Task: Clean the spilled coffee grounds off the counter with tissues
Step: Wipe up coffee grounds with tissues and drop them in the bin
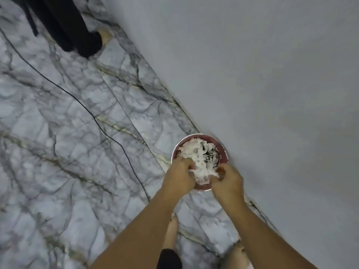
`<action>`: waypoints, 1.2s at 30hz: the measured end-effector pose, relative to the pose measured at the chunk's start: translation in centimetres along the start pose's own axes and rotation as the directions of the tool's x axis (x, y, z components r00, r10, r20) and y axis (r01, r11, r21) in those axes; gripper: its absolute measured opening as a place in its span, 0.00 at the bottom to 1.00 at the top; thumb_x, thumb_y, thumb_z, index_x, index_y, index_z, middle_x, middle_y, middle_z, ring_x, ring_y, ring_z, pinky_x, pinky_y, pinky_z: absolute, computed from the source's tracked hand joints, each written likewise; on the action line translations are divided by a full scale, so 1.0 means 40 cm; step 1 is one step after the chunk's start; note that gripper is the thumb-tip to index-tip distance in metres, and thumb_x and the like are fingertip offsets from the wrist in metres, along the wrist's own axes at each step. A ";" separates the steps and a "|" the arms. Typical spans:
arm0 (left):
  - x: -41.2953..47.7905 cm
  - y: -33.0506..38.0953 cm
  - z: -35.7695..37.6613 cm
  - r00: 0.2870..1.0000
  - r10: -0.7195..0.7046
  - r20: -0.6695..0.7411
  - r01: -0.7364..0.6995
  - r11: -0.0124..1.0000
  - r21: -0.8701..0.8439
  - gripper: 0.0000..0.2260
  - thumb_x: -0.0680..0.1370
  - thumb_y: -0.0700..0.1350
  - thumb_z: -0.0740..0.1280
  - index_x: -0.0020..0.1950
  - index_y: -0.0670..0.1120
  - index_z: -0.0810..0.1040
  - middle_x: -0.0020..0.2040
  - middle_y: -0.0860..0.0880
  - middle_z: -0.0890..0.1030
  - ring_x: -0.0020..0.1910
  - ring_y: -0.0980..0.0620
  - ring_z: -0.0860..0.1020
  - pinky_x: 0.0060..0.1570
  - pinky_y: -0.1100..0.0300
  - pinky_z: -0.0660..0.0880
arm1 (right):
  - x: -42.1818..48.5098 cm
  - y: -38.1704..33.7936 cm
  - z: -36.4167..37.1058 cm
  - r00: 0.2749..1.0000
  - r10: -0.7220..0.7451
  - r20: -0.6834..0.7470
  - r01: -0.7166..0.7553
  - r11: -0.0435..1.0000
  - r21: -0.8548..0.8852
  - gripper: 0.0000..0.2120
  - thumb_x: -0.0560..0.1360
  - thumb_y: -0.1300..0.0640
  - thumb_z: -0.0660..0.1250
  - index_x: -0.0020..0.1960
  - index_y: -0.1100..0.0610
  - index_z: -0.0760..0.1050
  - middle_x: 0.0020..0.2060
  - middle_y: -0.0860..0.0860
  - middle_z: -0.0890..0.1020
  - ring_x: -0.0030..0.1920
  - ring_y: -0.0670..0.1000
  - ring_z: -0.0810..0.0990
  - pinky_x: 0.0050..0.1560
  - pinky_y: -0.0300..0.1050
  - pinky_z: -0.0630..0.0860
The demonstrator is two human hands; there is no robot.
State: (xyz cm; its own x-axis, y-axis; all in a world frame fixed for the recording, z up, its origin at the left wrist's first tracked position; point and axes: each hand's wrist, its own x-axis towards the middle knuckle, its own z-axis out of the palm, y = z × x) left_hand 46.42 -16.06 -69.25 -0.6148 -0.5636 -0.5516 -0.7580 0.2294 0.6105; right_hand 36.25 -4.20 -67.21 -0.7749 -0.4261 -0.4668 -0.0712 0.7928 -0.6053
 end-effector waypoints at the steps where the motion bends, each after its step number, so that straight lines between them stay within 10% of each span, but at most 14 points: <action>1: 0.032 -0.026 0.033 1.000 -0.002 0.002 0.002 1.000 0.005 0.10 0.73 0.37 0.66 0.51 0.48 0.79 0.55 0.48 0.75 0.52 0.46 0.78 0.50 0.57 0.76 | 0.030 0.035 0.036 1.000 0.007 -0.011 -0.007 1.000 -0.007 0.11 0.67 0.64 0.75 0.47 0.56 0.78 0.41 0.49 0.78 0.40 0.50 0.76 0.41 0.39 0.69; 7: 0.108 -0.104 0.121 0.994 -0.077 0.072 0.068 0.991 0.116 0.24 0.72 0.49 0.71 0.66 0.52 0.70 0.69 0.51 0.69 0.62 0.46 0.74 0.58 0.50 0.75 | 0.102 0.157 0.124 1.000 0.027 0.014 -0.027 0.999 0.020 0.15 0.70 0.63 0.73 0.57 0.54 0.82 0.47 0.51 0.80 0.42 0.50 0.78 0.39 0.25 0.68; 11: 0.043 -0.077 0.070 0.992 -0.106 0.067 0.098 0.989 0.112 0.26 0.74 0.52 0.67 0.72 0.51 0.68 0.71 0.50 0.71 0.65 0.47 0.74 0.62 0.49 0.75 | 0.041 0.118 0.053 0.996 0.090 0.016 -0.090 0.996 0.014 0.09 0.74 0.60 0.68 0.53 0.57 0.83 0.47 0.53 0.82 0.46 0.52 0.80 0.43 0.33 0.71; 19: -0.369 0.295 -0.295 0.988 -0.076 0.136 0.079 0.997 -0.019 0.18 0.79 0.49 0.65 0.69 0.49 0.75 0.67 0.51 0.76 0.61 0.52 0.76 0.61 0.60 0.73 | -0.310 -0.261 -0.432 0.981 0.134 0.143 -0.145 0.987 0.072 0.10 0.77 0.60 0.65 0.53 0.53 0.83 0.42 0.45 0.81 0.47 0.49 0.79 0.42 0.33 0.69; 29: -0.813 0.896 -0.589 0.884 0.416 0.212 -0.393 0.908 -0.143 0.07 0.77 0.49 0.65 0.51 0.59 0.81 0.49 0.58 0.84 0.48 0.60 0.81 0.47 0.64 0.77 | -0.744 -0.577 -1.042 0.991 -0.110 -0.075 0.125 0.967 0.223 0.09 0.79 0.57 0.64 0.54 0.50 0.82 0.49 0.41 0.81 0.47 0.37 0.78 0.48 0.25 0.71; 36: -0.848 1.345 -0.558 0.660 0.696 0.283 -0.690 0.710 -0.139 0.09 0.80 0.42 0.66 0.50 0.56 0.82 0.50 0.62 0.82 0.49 0.60 0.80 0.46 0.68 0.76 | -0.827 -0.493 -1.455 0.909 -0.045 -0.414 0.223 0.892 0.393 0.10 0.77 0.58 0.66 0.51 0.46 0.82 0.45 0.44 0.85 0.46 0.44 0.82 0.47 0.44 0.79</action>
State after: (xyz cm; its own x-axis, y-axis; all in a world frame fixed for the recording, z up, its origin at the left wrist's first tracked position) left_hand 31.36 -2.32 -5.01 -0.9950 0.0126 -0.0994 -0.0836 0.4420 0.8931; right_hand 26.75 19.62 -2.29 -0.9612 -0.2428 -0.1305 0.0104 0.4411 -0.8974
